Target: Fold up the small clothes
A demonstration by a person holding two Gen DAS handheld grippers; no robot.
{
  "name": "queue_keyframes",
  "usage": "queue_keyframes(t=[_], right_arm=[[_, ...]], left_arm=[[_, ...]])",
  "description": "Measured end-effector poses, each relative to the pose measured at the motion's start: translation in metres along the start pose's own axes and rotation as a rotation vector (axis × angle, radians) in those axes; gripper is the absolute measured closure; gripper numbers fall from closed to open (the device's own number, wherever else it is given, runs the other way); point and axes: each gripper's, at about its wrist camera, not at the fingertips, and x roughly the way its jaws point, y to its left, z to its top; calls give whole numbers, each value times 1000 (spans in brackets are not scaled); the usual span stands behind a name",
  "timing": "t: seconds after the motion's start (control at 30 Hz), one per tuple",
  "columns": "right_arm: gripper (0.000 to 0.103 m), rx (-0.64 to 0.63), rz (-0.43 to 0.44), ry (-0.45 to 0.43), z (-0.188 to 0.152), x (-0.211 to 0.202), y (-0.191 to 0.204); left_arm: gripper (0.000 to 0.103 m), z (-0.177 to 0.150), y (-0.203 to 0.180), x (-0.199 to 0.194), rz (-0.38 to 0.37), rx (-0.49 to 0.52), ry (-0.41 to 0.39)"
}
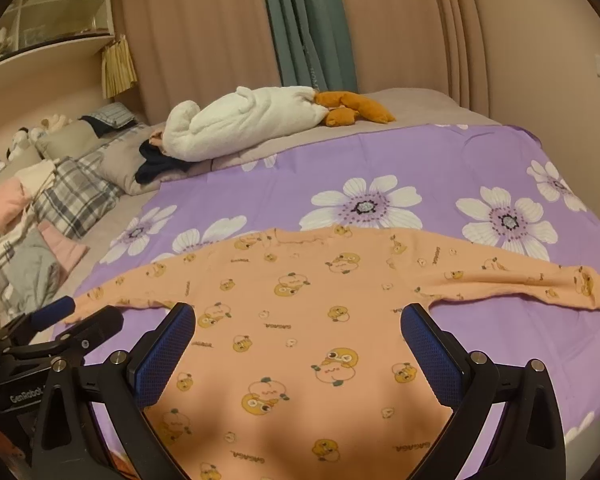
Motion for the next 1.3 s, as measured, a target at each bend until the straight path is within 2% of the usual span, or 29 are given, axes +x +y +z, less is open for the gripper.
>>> queue_keyframes(t=[0.2,1.3], right_arm=[[1,-1,-5,-3,0,-1,0],[1,35,-40,4,-1,3,-5]], left_arm=[[0,-1,3,1,13,-1,1],[1,-1,4,3,-38,-24,15]])
